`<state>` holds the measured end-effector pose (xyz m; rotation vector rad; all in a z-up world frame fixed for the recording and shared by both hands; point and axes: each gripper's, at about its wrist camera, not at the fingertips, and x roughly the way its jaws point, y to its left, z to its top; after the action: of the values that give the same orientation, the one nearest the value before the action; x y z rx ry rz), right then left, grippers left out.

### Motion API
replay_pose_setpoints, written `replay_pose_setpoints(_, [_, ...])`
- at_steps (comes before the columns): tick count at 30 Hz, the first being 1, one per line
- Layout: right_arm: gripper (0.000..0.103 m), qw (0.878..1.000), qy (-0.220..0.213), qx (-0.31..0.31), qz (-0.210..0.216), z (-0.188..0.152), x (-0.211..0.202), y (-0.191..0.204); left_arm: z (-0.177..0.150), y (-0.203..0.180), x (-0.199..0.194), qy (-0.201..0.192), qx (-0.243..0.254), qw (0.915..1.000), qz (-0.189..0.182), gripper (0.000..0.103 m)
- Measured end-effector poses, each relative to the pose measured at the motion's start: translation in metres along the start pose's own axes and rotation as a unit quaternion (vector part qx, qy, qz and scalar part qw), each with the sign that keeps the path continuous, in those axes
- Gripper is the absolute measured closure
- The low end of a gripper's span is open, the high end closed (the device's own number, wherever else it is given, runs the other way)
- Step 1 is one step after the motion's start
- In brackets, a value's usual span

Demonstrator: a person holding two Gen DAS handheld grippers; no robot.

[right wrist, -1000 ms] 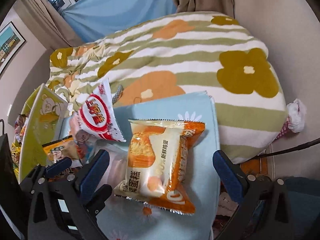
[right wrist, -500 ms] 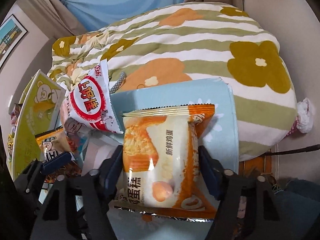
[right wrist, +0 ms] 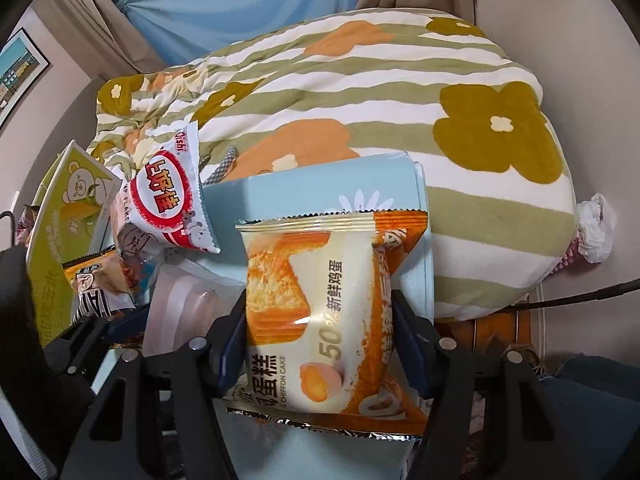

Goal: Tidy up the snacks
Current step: 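Grasp the pink wrapped cake with the left tool while the right tool grasps the orange chiffon-cake pack, then drop the pink cake into the box with the left tool while the right tool drops the chiffon-cake pack in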

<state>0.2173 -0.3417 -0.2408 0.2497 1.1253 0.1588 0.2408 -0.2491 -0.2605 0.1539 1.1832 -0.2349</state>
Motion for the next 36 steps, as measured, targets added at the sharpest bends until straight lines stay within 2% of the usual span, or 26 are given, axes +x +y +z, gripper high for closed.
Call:
replay_pose_setpoints(3, [0.043, 1.0, 0.0, -0.001, 0.0, -0.001, 0.0, -0.001, -0.001, -0.001, -0.002, -0.004, 0.004, 1.0, -0.002, 0.041])
replay_pose_setpoints(11, [0.044, 1.0, 0.0, 0.0, 0.0, -0.003, -0.004, -0.001, -0.005, -0.005, -0.007, -0.004, 0.017, 0.9998, -0.007, 0.042])
replay_pose_setpoints(18, [0.045, 1.0, -0.007, 0.006, 0.0, -0.011, -0.023, 0.002, -0.009, -0.008, -0.031, -0.019, 0.022, 0.9995, -0.016, 0.042])
replay_pose_setpoints(27, [0.045, 0.999, -0.043, 0.004, 0.0, -0.005, -0.079, 0.02, -0.007, 0.0, -0.093, -0.058, 0.018, 0.9979, -0.022, 0.042])
replay_pose_setpoints(36, [0.045, 0.995, -0.094, -0.041, 0.014, 0.013, -0.135, 0.077, 0.003, 0.051, -0.172, -0.126, -0.026, 0.9916, -0.01, 0.042])
